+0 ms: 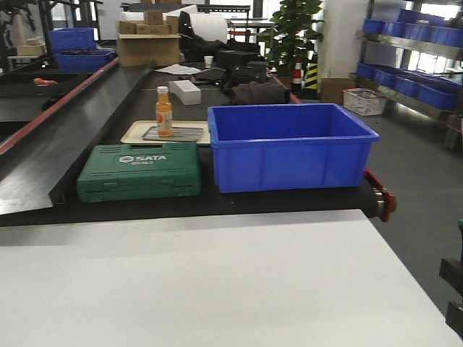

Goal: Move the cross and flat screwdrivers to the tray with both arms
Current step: 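Hold both screwdrivers while the base drives to the roller shelf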

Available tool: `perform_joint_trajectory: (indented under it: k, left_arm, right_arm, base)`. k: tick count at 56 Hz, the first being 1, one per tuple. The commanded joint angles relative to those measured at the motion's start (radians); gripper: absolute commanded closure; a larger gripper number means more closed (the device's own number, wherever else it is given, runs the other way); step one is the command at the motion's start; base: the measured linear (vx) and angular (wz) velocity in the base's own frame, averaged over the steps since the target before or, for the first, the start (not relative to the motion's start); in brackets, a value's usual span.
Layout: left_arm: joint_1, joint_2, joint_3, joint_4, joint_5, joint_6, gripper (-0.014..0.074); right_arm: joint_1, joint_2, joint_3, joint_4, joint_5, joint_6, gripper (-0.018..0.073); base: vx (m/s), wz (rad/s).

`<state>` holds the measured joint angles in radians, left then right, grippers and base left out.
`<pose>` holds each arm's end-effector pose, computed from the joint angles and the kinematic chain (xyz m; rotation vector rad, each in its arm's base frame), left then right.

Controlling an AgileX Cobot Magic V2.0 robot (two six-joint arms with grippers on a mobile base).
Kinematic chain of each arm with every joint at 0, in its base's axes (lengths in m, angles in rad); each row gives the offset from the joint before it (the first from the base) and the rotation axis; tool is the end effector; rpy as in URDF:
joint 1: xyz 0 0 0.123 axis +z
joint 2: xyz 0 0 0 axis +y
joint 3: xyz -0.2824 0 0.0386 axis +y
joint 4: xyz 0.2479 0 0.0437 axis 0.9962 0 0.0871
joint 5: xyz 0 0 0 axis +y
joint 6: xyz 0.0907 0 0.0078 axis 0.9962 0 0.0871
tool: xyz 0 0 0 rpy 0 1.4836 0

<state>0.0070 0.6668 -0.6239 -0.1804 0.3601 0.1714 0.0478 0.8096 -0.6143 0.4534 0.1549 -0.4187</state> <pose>0.1380 -0.0048 0.3331 0.0390 1.8805 -0.0531 0.1723 0.0145 0.3265 -0.0641 1.8182 0.1165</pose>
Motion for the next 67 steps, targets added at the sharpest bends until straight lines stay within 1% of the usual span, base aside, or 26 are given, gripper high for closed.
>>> perform_joint_trajectory:
  k: [1,37,67]
  left_arm:
    - [0.001,-0.004,-0.031,-0.017,-0.097,-0.009,0.0596]
    - [0.001,-0.004,-0.031,-0.017,-0.094,-0.009,0.0596]
    - [0.001,-0.005,-0.031,-0.017,-0.085,-0.009,0.0596]
  right_arm:
    - [0.0,-0.008,-0.034,0.004,-0.089,-0.008,0.0567]
    - [0.0,-0.008,-0.034,0.004,-0.089,-0.008,0.0567]
    - [0.0,-0.008,-0.034,0.004,-0.089,-0.008,0.0567]
  base:
    - [-0.26,-0.48]
    - [-0.26,-0.51]
    - [-0.18,-0.67]
